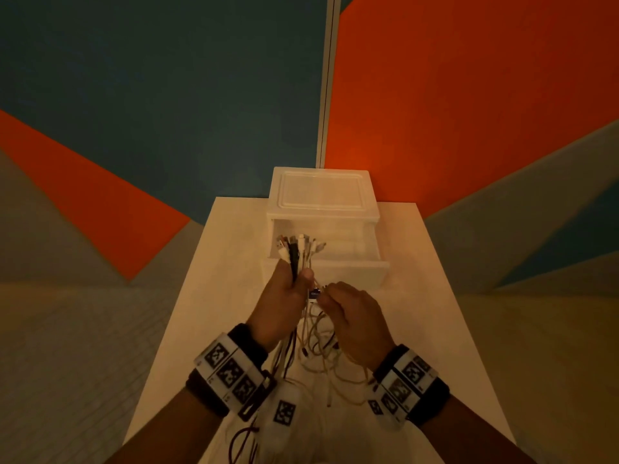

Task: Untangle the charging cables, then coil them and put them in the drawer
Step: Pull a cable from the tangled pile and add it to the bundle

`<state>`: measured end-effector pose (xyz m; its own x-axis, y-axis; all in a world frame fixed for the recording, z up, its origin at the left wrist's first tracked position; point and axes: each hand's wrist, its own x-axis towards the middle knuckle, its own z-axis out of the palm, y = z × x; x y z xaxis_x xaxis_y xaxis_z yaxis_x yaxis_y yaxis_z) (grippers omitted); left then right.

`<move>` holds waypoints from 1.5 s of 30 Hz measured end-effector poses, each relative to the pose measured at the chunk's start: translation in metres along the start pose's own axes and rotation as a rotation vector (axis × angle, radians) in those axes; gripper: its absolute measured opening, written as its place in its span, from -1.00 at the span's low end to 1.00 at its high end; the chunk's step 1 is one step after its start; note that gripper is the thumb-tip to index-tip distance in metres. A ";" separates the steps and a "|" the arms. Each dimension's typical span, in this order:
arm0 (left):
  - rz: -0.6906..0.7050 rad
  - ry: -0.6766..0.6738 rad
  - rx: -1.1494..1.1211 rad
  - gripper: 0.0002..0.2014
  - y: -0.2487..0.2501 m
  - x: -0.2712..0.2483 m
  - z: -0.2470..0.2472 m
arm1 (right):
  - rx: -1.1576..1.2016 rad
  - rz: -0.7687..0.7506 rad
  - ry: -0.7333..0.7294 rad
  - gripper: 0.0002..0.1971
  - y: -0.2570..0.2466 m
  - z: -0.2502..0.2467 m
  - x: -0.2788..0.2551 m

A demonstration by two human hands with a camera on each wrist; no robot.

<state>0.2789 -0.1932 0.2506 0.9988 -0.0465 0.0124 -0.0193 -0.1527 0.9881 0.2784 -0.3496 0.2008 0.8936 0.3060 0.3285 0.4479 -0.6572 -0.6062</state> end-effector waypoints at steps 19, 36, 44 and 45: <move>0.100 0.158 0.024 -0.81 0.016 -0.016 -0.016 | 0.199 -0.003 -0.201 -0.91 0.015 0.014 -0.010; 0.134 0.349 0.063 -0.69 0.010 -0.012 -0.074 | 0.174 0.397 0.130 -0.76 0.078 0.000 -0.024; 0.204 0.109 0.064 -0.64 0.017 -0.017 -0.049 | 0.329 -0.108 -0.282 -0.78 -0.039 -0.014 0.003; 0.214 0.089 0.069 -0.65 0.019 -0.017 -0.049 | 0.362 -0.134 -0.293 -0.81 -0.043 -0.013 0.001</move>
<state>0.2635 -0.1465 0.2764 0.9715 0.0013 0.2371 -0.2313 -0.2155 0.9487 0.2600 -0.3298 0.2361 0.7750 0.5869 0.2345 0.4950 -0.3330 -0.8026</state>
